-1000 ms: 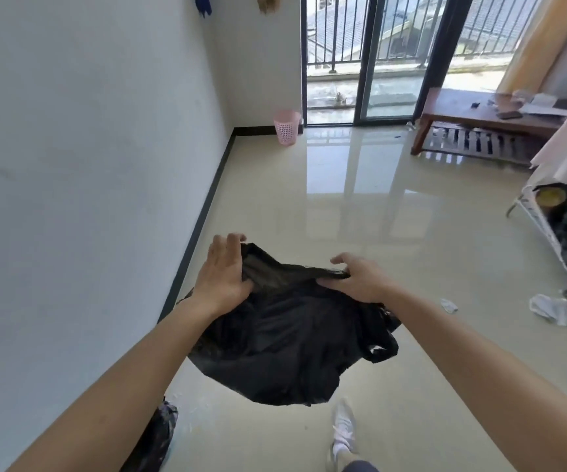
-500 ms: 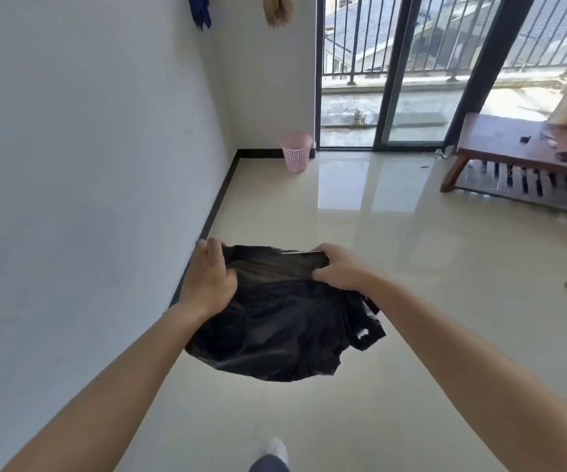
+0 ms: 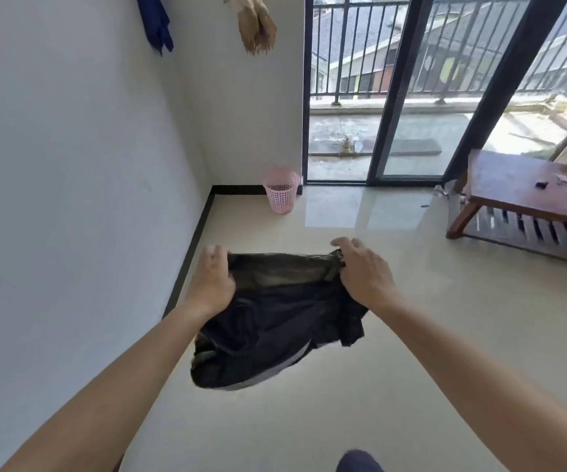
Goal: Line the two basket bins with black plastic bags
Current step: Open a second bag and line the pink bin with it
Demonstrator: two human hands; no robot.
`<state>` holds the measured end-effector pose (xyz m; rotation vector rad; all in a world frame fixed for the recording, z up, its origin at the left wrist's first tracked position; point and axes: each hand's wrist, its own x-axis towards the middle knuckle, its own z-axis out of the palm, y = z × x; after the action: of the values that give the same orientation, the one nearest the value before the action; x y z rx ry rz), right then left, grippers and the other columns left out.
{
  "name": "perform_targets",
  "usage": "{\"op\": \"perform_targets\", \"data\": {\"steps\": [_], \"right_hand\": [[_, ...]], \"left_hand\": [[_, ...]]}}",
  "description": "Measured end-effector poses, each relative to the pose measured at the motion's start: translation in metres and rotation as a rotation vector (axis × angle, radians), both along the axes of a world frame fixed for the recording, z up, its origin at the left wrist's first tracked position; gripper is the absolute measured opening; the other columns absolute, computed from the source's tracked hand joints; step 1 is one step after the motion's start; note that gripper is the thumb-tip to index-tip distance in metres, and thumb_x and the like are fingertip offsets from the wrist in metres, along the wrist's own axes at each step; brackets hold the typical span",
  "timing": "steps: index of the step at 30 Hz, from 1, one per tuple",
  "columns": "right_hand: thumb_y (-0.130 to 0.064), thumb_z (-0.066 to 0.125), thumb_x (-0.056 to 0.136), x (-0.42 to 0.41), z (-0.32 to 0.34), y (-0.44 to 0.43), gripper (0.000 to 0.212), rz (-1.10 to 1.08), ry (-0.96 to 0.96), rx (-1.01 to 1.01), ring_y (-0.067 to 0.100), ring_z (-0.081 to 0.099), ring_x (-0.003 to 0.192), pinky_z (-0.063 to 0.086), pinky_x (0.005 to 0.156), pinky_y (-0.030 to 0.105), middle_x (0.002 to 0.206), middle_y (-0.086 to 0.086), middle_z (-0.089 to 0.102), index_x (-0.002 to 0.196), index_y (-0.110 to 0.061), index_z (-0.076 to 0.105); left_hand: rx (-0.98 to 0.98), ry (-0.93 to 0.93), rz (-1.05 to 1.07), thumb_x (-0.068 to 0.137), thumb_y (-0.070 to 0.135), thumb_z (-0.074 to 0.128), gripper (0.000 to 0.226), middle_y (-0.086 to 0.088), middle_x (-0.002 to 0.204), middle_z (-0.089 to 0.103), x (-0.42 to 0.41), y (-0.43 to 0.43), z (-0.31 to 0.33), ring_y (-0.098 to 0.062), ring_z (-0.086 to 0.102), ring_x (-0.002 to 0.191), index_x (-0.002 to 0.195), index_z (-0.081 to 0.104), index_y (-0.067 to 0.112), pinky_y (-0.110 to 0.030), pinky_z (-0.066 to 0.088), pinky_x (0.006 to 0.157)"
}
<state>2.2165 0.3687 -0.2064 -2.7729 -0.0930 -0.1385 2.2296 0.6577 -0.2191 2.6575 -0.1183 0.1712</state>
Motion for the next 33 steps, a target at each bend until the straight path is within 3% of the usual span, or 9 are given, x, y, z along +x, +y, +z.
{"op": "perform_targets", "data": {"steps": [4, 6, 9, 12, 15, 18, 23, 30, 33], "right_hand": [[-0.019, 0.054, 0.083, 0.123, -0.004, -0.043, 0.033, -0.018, 0.069, -0.131, 0.03, 0.061, 0.094, 0.036, 0.068, 0.033, 0.106, 0.003, 0.061, 0.116, -0.024, 0.058], [-0.025, 0.052, 0.084, 0.19, -0.019, -0.063, 0.025, -0.047, 0.189, -0.188, 0.03, 0.061, 0.098, 0.038, 0.069, 0.033, 0.106, 0.004, 0.065, 0.107, -0.022, 0.063], [-0.023, 0.048, 0.085, 0.294, -0.041, -0.087, 0.028, -0.093, 0.297, -0.127, 0.03, 0.059, 0.104, 0.042, 0.073, 0.034, 0.113, 0.006, 0.066, 0.108, -0.022, 0.064], [-0.019, 0.043, 0.089, 0.401, -0.047, -0.095, 0.03, -0.045, 0.44, -0.043, 0.03, 0.059, 0.103, 0.045, 0.077, 0.033, 0.117, 0.01, 0.065, 0.11, -0.015, 0.064], [-0.017, 0.041, 0.094, 0.501, -0.032, -0.091, 0.027, -0.133, 0.199, 0.245, 0.03, 0.059, 0.097, 0.046, 0.08, 0.035, 0.11, 0.011, 0.067, 0.106, -0.013, 0.064], [-0.013, 0.042, 0.097, 0.595, -0.011, -0.073, 0.029, -0.12, -0.092, 0.421, 0.026, 0.057, 0.106, 0.042, 0.09, 0.034, 0.114, 0.009, 0.064, 0.12, -0.012, 0.06], [-0.004, 0.047, 0.09, 0.743, -0.042, -0.052, 0.034, 0.253, 0.295, 0.124, 0.032, 0.059, 0.109, 0.041, 0.081, 0.029, 0.116, 0.011, 0.066, 0.118, -0.016, 0.063], [-0.001, 0.04, 0.082, 0.938, -0.108, -0.031, 0.048, -0.208, 0.36, 0.254, 0.027, 0.052, 0.116, 0.041, 0.093, 0.033, 0.127, 0.009, 0.056, 0.125, -0.018, 0.056], [-0.005, 0.042, 0.085, 1.007, -0.13, -0.025, 0.041, -0.311, 0.473, 0.264, 0.027, 0.053, 0.108, 0.039, 0.082, 0.03, 0.122, 0.01, 0.059, 0.122, -0.015, 0.055]], "left_hand": [[0.28, -0.15, -0.086, 0.083, 0.004, 0.054, 0.032, -0.009, 0.115, 0.048, 0.14, -0.021, -0.001, -0.027, 0.046, 0.104, 0.113, 0.055, 0.013, -0.039, 0.04, 0.09], [0.338, -0.128, -0.106, 0.081, 0.006, 0.057, 0.028, -0.008, 0.107, 0.053, 0.213, -0.034, -0.012, -0.028, 0.051, 0.096, 0.108, 0.058, 0.014, -0.039, 0.044, 0.081], [0.246, -0.049, -0.072, 0.082, 0.01, 0.058, 0.019, -0.004, 0.094, 0.061, 0.319, -0.057, -0.031, -0.025, 0.057, 0.078, 0.1, 0.058, 0.016, -0.034, 0.046, 0.063], [0.153, 0.037, -0.029, 0.084, 0.018, 0.055, 0.012, 0.001, 0.088, 0.069, 0.42, -0.082, -0.037, -0.022, 0.062, 0.078, 0.093, 0.06, 0.025, -0.033, 0.052, 0.065], [-0.083, -0.027, -0.015, 0.086, 0.019, 0.058, 0.015, 0.013, 0.083, 0.069, 0.511, -0.102, -0.022, -0.01, 0.064, 0.078, 0.09, 0.057, 0.033, -0.025, 0.053, 0.067], [-0.213, -0.159, -0.01, 0.085, 0.019, 0.056, 0.024, 0.026, 0.082, 0.064, 0.586, -0.105, -0.001, 0.006, 0.061, 0.074, 0.1, 0.053, 0.038, -0.002, 0.04, 0.064], [-0.272, 0.026, 0.061, 0.071, -0.015, 0.046, 0.049, 0.006, 0.09, 0.068, 0.712, -0.088, -0.034, -0.009, 0.064, 0.085, 0.096, 0.054, 0.027, -0.019, 0.049, 0.074], [-0.111, 0.196, 0.223, 0.08, -0.008, 0.041, 0.042, -0.003, 0.116, 0.057, 0.922, -0.051, -0.109, -0.021, 0.052, 0.094, 0.106, 0.063, 0.016, -0.022, 0.042, 0.067], [0.16, 0.294, 0.231, 0.084, 0.001, 0.043, 0.038, -0.005, 0.119, 0.052, 0.995, -0.045, -0.13, -0.025, 0.046, 0.105, 0.112, 0.062, 0.019, -0.032, 0.04, 0.087]]}}
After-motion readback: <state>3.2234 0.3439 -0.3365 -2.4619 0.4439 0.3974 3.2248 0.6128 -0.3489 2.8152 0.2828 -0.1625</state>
